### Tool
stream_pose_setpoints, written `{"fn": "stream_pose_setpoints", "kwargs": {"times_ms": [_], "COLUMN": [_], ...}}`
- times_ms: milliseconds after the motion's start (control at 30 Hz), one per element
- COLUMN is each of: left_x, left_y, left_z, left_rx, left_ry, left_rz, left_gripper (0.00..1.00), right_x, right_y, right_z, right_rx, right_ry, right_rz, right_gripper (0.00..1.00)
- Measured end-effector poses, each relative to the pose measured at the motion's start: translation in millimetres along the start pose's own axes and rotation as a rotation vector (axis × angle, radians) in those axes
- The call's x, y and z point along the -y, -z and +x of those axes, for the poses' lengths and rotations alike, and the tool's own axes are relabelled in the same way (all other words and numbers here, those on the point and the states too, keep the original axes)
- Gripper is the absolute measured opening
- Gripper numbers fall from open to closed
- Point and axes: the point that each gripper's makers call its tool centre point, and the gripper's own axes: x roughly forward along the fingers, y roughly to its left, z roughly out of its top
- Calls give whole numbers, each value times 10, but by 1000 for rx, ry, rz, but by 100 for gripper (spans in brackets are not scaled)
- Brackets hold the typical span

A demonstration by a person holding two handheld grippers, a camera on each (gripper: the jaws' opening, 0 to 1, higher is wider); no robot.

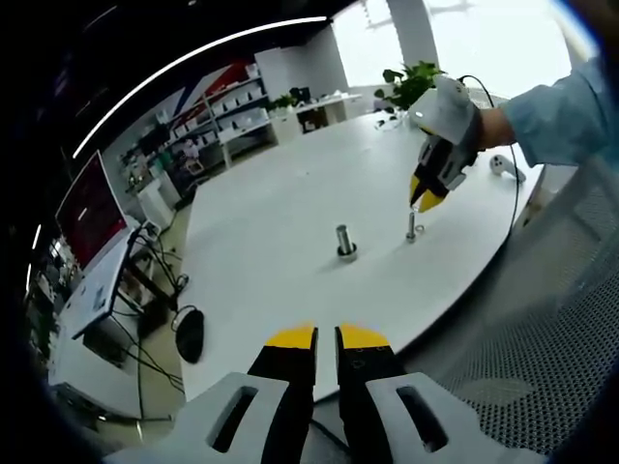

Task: Place the washer onto the threaded stud by aligning its center hole with the stud, sliding it down to the base, and recovering from edge contact or off-axis alignment until the washer reaches the visible bottom stop.

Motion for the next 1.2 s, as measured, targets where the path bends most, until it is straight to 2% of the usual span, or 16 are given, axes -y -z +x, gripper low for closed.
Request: {"fn": "stream_pose_setpoints", "kwargs": {"times_ms": [167,900,1200], "left_x": [-1,-8,-19], "left_y": [-1,2,-8], "left_z": [0,3,5], "left_rx": [1,-1,4], "left_ry": [-1,-3,-7], "left_rz": [0,-2,-6], "left_gripper": [5,5,5], "right_x": [32,-15,-47], "right_y": [21,54,99], "right_z": [48,137,249], "right_rx": [-30,-82,-122], "right_ry": [-9,-58,-82], "right_rz": [-14,-51,-78], "right_gripper": [13,13,13]}}
